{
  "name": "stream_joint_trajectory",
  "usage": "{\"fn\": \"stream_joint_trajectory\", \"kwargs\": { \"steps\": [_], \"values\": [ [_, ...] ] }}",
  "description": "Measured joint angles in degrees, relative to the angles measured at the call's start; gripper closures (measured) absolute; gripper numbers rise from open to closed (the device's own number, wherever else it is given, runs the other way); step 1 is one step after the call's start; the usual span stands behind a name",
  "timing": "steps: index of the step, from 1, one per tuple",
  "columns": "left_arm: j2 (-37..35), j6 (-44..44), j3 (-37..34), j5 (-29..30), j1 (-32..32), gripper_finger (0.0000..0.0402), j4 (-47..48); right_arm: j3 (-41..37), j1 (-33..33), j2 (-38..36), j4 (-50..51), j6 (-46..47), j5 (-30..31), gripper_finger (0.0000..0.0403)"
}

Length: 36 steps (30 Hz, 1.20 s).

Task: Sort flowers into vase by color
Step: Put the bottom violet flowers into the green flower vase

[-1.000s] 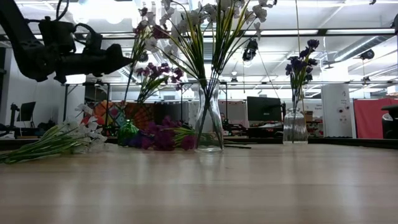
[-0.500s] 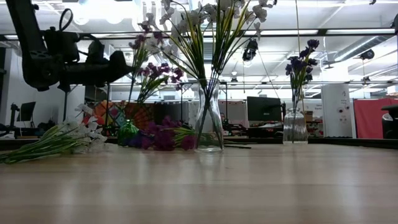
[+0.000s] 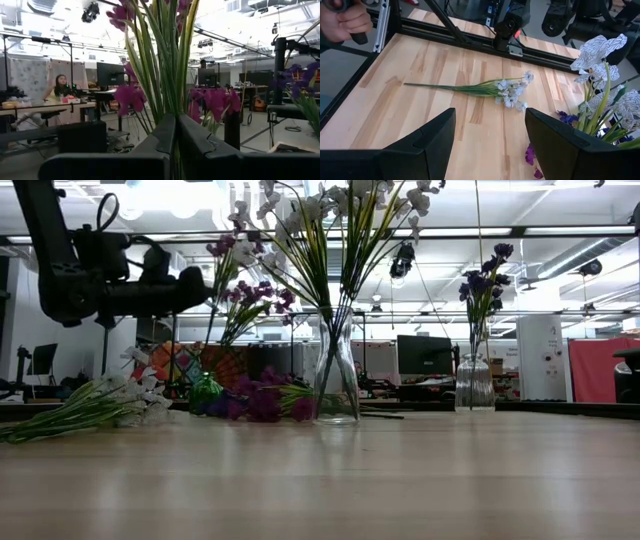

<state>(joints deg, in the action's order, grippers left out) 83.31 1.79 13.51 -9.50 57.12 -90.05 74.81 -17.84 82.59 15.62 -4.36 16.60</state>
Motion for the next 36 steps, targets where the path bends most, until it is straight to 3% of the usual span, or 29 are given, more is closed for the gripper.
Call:
{"fn": "stream_joint_trajectory", "kwargs": {
  "steps": [16, 22, 30, 36],
  "values": [
    [4.8, -1.3, 2.8, -0.8, 0.5, 0.0401, 0.0, -0.1, 0.0, 0.0, 0.0, -0.3, 0.0, 0.017],
    [2.5, 2.0, 2.4, -6.5, 0.5, 0.0401, 0.0, -0.1, 0.0, 0.0, 0.1, -0.2, 0.0, 0.017],
    [-7.7, 5.3, -2.1, -8.9, 0.4, 0.0401, 0.0, -0.1, 0.0, 0.0, 0.6, -0.2, 0.0, 0.017],
    [-19.1, 12.3, -5.0, -18.4, 0.2, 0.0401, 0.0, -0.1, 0.0, 0.0, 0.6, -0.2, 0.0, 0.017]
  ]
}}
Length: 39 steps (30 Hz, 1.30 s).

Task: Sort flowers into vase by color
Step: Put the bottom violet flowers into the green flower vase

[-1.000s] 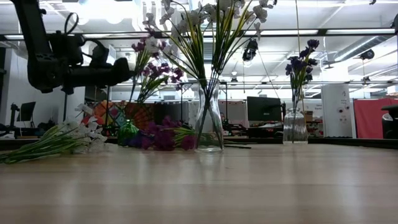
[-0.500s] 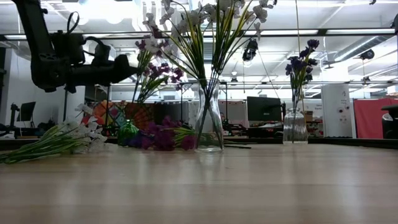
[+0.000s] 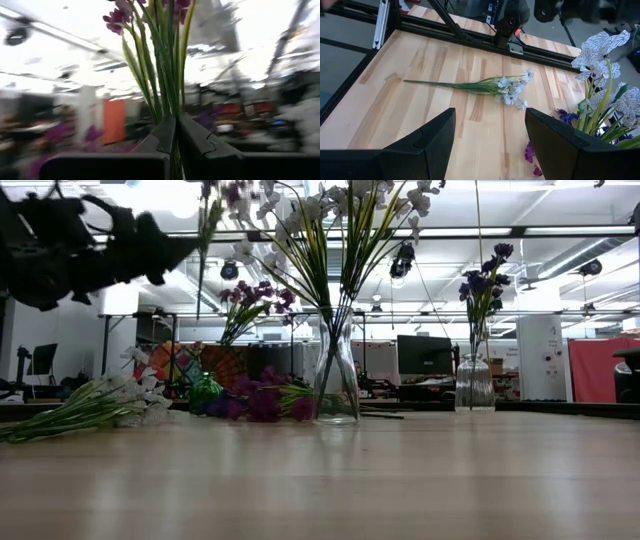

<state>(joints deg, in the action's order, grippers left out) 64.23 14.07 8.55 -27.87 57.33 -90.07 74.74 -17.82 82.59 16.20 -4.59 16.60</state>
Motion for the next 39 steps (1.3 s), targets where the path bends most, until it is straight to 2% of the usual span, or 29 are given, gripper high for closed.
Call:
{"fn": "stream_joint_trajectory", "kwargs": {
  "steps": [9, 14, 18, 22, 26, 33, 39],
  "values": [
    [-14.3, 13.3, -3.1, -6.2, -3.3, 0.0402, 0.1, 0.0, -2.2, 0.0, 1.1, 2.0, -0.2, 0.017],
    [-20.0, 18.6, -3.1, -7.2, -9.5, 0.0402, 0.0, 0.0, -2.9, 0.4, -3.9, 1.2, -0.2, 0.017],
    [-21.9, 19.5, -3.1, -6.7, -16.8, 0.0402, 0.1, 0.0, -2.9, 2.3, -10.9, -2.8, 0.0, 0.017],
    [-21.8, 17.8, -3.1, -2.9, -25.8, 0.0402, 0.5, -0.1, -2.7, 4.6, -19.9, -7.0, 0.2, 0.017],
    [-20.8, 10.2, -3.1, 2.6, -37.0, 0.0402, 3.9, 0.0, -2.4, 5.7, -28.1, -10.1, 4.9, 0.017],
    [-18.2, -7.8, -2.0, 17.6, -53.5, 0.0401, 8.9, 1.9, -1.9, 5.7, -30.3, -11.5, 6.0, 0.017],
    [-12.7, -14.9, -0.7, 29.0, -63.6, 0.0401, 11.5, 2.9, -1.7, 6.4, -30.2, -11.9, 5.9, 0.017]
  ]
}}
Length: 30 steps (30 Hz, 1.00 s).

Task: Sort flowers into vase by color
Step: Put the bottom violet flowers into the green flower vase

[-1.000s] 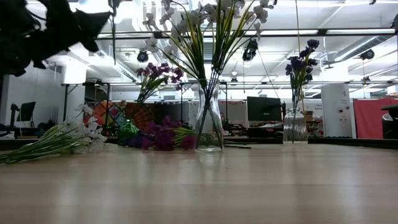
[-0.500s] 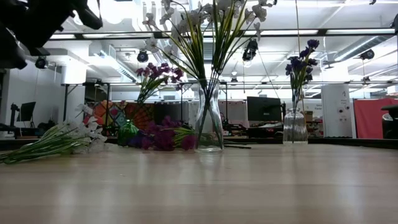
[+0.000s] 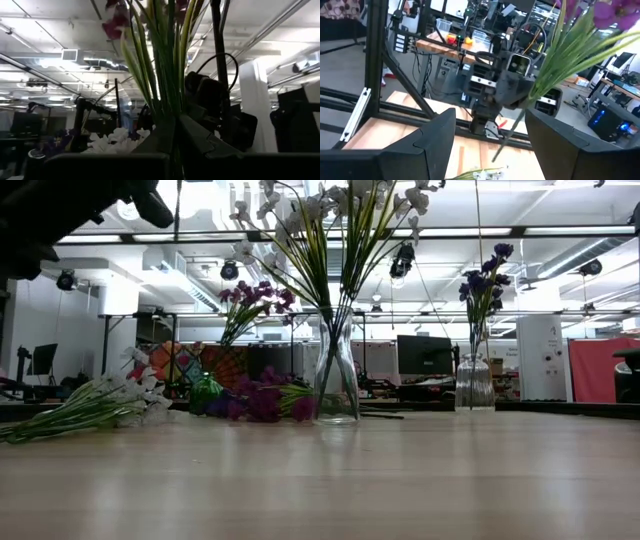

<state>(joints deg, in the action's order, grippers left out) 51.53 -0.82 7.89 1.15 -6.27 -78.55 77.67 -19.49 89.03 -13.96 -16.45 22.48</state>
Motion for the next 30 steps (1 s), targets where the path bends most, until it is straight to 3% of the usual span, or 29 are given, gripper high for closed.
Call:
{"fn": "stream_joint_trajectory", "kwargs": {
  "steps": [4, 9, 22, 30],
  "values": [
    [4.0, -4.9, 2.7, 5.1, -5.1, 0.0401, -0.6, 0.4, 0.8, 0.8, 0.0, 1.2, 0.0, 0.017],
    [9.3, -8.2, 7.0, 6.0, -8.2, 0.0401, -0.7, 0.7, 1.1, 1.1, -0.9, 1.4, 0.0, 0.017],
    [23.7, -10.3, 16.8, 6.9, -9.1, 0.0401, -0.7, 0.8, 1.5, 1.2, -3.6, 2.0, 0.0, 0.0098],
    [26.4, -10.5, 19.1, 5.9, -9.5, 0.0401, -0.7, 0.8, 3.3, 1.2, -4.0, 4.9, 0.1, 0.0101]
  ]
}}
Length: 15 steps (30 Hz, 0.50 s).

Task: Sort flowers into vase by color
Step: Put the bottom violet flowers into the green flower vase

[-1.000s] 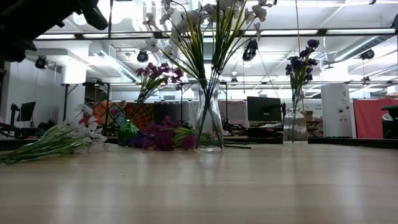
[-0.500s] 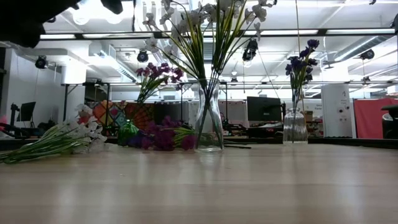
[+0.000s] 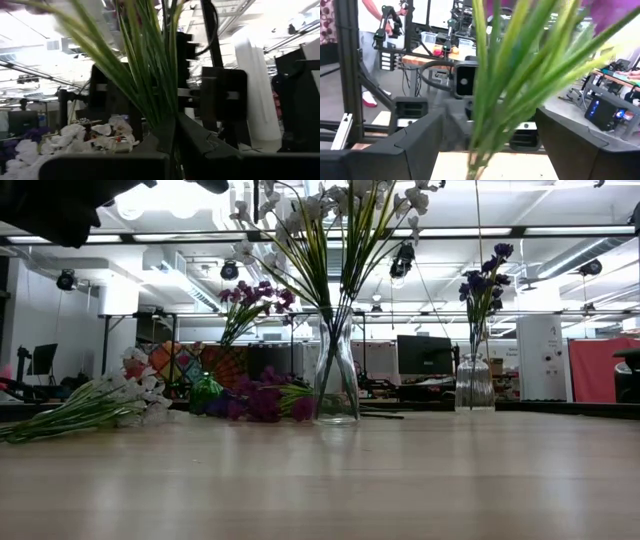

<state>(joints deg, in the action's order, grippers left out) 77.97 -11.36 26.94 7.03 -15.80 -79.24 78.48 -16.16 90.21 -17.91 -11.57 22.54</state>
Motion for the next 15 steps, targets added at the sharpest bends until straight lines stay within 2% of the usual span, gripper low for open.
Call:
{"fn": "stream_joint_trajectory", "kwargs": {
  "steps": [6, 15],
  "values": [
    [0.4, 0.4, 0.5, -0.1, 0.0, 0.0401, 0.1, 0.0, 0.1, 0.0, 0.0, -0.3, -0.2, 0.0138],
    [0.3, 0.9, 0.4, -0.1, 0.0, 0.0401, 0.0, 0.0, 0.1, 0.0, 0.0, -1.1, -0.7, 0.0263]
  ]
}}
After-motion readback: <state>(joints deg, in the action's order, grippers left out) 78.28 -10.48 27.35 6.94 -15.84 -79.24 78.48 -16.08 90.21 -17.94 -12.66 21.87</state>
